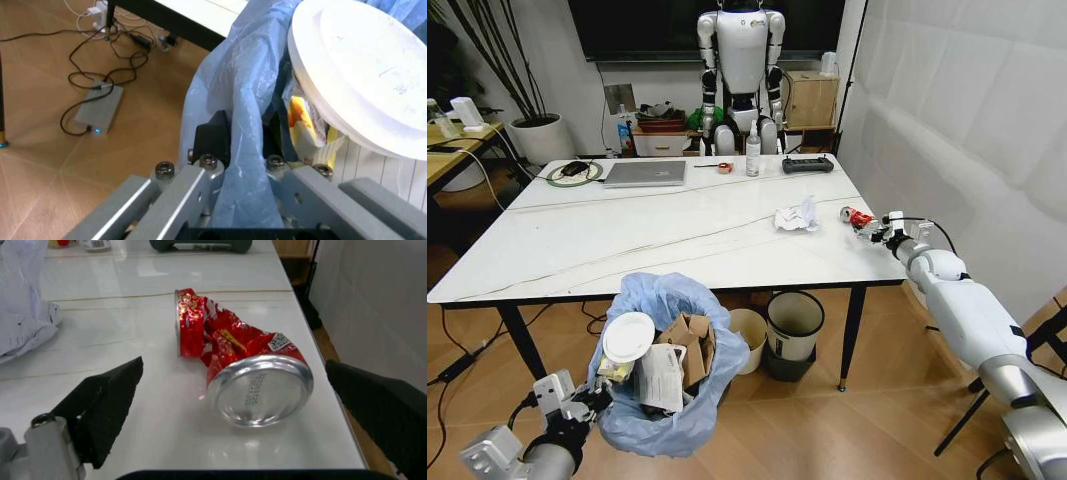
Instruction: Pick up the trash bin and place the trash from the table into it.
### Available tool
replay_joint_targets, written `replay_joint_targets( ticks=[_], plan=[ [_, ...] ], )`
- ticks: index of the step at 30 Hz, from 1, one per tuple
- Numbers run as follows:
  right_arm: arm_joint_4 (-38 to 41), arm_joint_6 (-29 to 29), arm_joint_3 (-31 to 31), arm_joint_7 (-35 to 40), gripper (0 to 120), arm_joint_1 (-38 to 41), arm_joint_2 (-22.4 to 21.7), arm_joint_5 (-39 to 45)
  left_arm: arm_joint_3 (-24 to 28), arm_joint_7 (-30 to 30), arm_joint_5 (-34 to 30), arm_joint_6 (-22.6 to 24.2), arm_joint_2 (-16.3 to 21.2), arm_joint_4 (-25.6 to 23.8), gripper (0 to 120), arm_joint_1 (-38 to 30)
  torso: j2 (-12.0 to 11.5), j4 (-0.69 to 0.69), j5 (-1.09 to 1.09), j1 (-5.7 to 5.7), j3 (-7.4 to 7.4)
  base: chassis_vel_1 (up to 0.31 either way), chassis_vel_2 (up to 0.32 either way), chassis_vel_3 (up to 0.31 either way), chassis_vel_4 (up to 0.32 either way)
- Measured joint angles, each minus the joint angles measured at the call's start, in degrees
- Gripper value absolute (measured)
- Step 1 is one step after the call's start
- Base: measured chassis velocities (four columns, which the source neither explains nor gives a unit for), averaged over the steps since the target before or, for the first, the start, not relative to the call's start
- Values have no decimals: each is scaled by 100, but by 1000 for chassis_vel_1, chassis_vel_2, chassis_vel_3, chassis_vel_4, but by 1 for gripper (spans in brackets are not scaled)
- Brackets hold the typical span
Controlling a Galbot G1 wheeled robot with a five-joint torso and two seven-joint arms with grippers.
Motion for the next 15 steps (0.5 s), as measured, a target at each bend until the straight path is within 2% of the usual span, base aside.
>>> replay_joint_targets(
  ticks=[13, 15],
  plan=[
    [-205, -23, -2, -23, 100, 132, 146, -73, -12, -7, -29, 0, 16, 30, 1, -48, 0, 1, -1, 0, 0, 0, 0, 0, 0],
    [-218, -27, 6, -23, 96, 132, 146, -74, -4, -7, -29, 0, 16, 38, 1, -58, 0, 1, -1, 0, 0, 0, 0, 0, 0]
  ],
)
